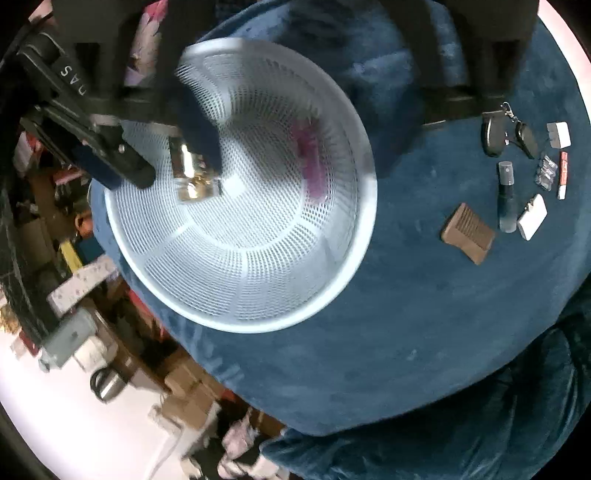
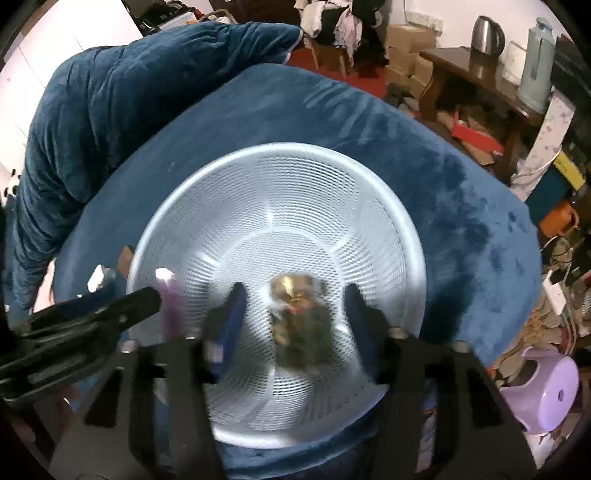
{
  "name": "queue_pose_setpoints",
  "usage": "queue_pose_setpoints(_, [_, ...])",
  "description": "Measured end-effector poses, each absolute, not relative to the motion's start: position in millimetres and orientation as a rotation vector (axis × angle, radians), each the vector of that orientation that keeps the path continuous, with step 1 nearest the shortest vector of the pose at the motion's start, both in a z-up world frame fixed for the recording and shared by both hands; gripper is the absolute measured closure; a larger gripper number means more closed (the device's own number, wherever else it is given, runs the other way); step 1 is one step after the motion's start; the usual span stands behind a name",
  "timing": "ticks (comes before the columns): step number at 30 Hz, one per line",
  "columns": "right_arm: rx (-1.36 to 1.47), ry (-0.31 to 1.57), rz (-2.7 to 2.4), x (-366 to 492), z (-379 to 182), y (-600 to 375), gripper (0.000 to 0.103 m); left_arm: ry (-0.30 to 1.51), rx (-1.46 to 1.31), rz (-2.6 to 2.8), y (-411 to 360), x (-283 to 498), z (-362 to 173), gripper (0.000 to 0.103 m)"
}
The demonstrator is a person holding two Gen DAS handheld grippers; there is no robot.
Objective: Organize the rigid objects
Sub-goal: 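Open both tools to drop the lighter and jar into the basket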
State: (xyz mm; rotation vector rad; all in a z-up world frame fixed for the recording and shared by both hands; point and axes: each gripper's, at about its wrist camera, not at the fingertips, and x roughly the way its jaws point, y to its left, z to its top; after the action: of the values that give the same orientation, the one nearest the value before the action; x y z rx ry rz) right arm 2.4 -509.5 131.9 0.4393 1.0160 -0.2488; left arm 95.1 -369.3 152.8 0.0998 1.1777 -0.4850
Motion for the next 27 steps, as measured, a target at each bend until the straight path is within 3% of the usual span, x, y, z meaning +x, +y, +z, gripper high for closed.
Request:
queue_pose_setpoints(2, [0.444, 0.991, -0.260, -1, 135, -512, 0.016, 1.167, 0.074, -0.485, -363, 95, 156, 0.005])
queue_pose_setpoints(4, [0.444, 0.975, -0.282, -5, 138, -514, 0.007, 1.172, 0.080, -0.495, -360, 95, 157, 0.002])
queue_pose_setpoints(8, [0.439, 0.973, -0.296, -6, 141, -515, 0.000, 1.195, 0.125, -0.475, -355, 92, 155, 0.000])
queue_pose_setpoints(27, [0.362, 1.047, -0.320, -14, 142, -494, 0.000, 1.169, 0.123, -0.396, -315, 81, 165, 0.000])
